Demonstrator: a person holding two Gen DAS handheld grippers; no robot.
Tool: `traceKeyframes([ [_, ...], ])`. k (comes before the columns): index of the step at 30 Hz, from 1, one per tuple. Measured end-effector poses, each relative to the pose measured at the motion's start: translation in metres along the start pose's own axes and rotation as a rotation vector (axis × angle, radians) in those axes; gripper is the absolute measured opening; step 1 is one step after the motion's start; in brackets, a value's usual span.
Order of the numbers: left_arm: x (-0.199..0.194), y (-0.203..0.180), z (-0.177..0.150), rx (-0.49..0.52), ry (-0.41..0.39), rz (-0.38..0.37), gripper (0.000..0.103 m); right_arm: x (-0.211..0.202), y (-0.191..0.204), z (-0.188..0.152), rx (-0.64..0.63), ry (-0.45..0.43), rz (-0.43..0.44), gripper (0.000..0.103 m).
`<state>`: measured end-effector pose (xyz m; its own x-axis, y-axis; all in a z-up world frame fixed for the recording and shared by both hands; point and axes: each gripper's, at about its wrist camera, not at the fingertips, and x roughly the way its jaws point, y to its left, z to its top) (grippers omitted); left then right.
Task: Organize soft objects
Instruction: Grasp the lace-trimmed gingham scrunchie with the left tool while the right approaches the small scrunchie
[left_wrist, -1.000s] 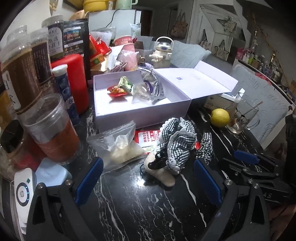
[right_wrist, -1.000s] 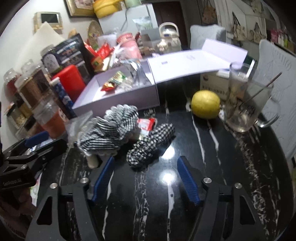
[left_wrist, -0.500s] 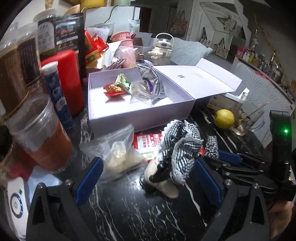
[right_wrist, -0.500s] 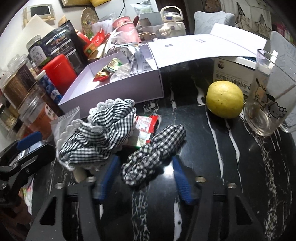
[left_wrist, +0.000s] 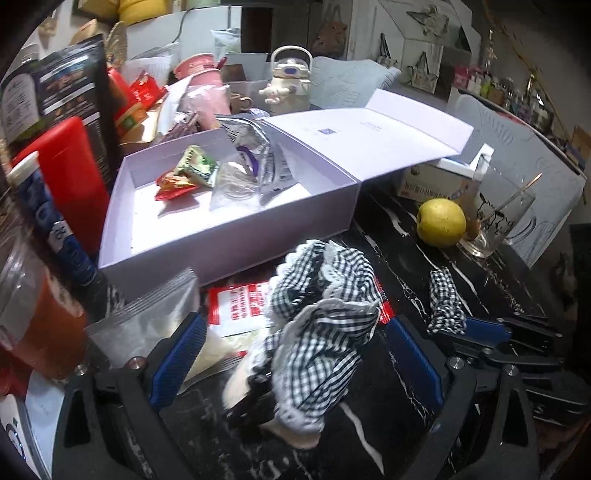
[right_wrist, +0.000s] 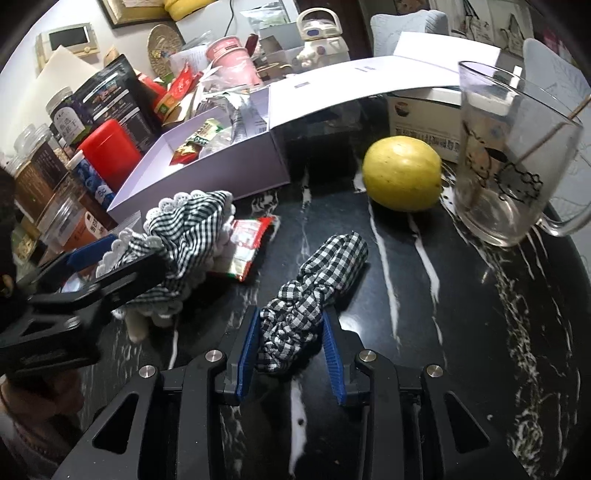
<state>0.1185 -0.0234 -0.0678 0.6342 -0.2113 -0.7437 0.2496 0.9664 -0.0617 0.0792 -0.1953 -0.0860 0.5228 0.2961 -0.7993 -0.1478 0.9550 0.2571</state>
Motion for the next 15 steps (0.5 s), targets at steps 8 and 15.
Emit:
traceKeyframes([
  [8,0.012,0.0,-0.008,-0.072,0.06,-0.084,0.088,-0.007,0.0,-0.012,-0.03,0.007,0.031,0.033],
  [15,0.0,0.004,-0.017,-0.12,0.047,-0.063,0.055,-0.013,-0.001,-0.02,-0.033,0.005,0.045,0.033],
])
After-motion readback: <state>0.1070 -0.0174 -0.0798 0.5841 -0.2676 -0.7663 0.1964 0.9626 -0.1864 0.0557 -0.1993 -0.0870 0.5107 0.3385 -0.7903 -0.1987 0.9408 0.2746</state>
